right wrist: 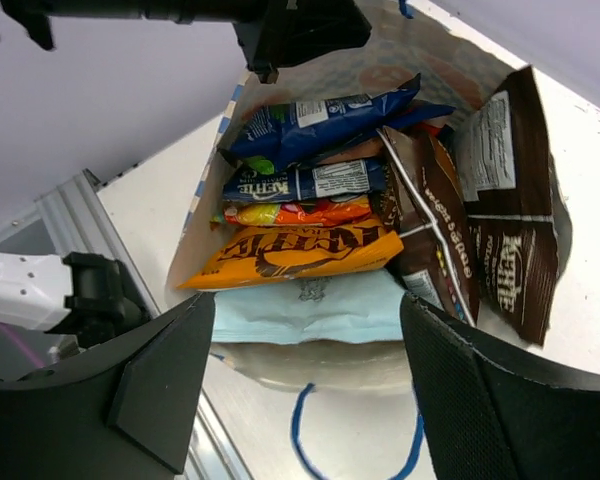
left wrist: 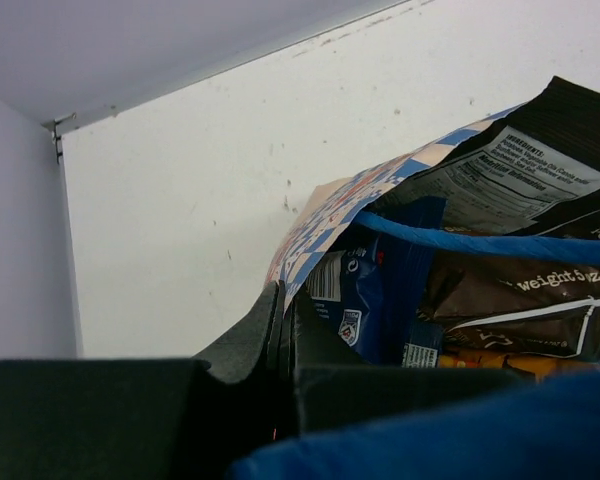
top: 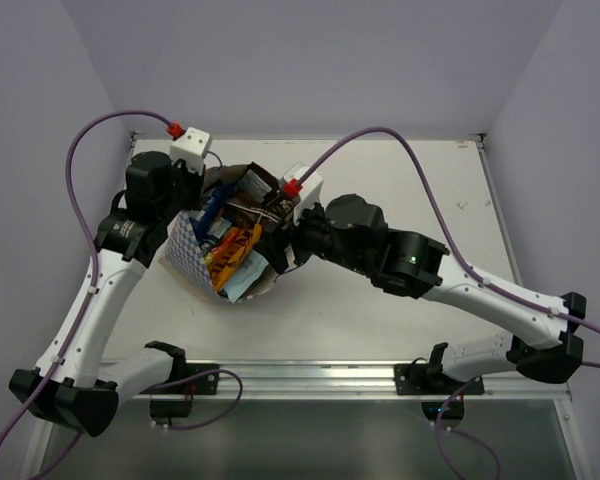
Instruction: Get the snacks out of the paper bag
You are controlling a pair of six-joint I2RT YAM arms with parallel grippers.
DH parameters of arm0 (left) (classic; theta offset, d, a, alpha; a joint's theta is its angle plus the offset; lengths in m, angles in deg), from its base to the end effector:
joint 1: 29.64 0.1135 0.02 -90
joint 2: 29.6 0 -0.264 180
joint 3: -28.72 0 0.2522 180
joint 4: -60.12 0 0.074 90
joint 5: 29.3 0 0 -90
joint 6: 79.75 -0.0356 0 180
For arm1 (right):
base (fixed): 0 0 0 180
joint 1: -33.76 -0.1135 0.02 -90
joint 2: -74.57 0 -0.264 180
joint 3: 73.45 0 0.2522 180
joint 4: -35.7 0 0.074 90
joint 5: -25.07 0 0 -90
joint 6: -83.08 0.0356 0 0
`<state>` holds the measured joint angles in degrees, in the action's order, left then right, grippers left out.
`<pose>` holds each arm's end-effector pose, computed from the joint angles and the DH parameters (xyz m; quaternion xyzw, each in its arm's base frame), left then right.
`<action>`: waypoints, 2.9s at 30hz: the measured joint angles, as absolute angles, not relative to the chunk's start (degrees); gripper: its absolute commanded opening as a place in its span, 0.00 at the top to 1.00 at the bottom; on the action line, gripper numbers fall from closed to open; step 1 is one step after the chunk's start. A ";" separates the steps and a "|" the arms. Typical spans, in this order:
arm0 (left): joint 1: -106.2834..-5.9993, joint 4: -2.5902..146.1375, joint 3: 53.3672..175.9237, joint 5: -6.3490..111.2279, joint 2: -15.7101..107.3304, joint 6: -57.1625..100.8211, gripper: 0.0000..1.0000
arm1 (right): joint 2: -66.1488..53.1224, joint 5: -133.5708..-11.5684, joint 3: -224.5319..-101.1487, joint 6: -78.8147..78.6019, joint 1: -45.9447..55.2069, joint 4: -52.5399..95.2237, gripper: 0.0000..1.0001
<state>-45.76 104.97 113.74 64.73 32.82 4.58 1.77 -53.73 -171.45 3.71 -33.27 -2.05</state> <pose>0.2235 -0.0620 0.4030 0.1376 0.8185 -0.0217 0.5574 0.1143 0.2518 0.4494 -0.3131 0.7131 0.3311 0.5327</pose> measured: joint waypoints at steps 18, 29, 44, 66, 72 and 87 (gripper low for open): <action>-45.81 99.33 100.98 52.95 19.48 4.58 1.00 | -12.89 -53.75 -162.65 0.48 -30.23 11.61 0.31; -45.85 100.44 103.07 55.60 21.28 6.68 1.00 | -14.05 -53.36 -165.25 1.18 -30.25 12.05 0.30; -45.91 108.38 115.18 73.10 32.99 5.93 1.00 | -21.00 -49.38 -181.35 1.44 -30.25 7.65 0.28; -45.81 99.59 108.19 67.23 29.21 4.71 1.00 | -24.15 -50.67 -174.34 25.42 -29.46 7.41 0.34; -45.78 99.24 108.12 65.37 29.32 6.46 1.00 | -24.85 -52.55 -174.21 31.27 -29.44 7.98 0.35; -45.81 99.64 108.15 64.30 29.32 10.19 1.00 | -28.24 -49.05 -178.36 43.73 -29.27 11.52 0.39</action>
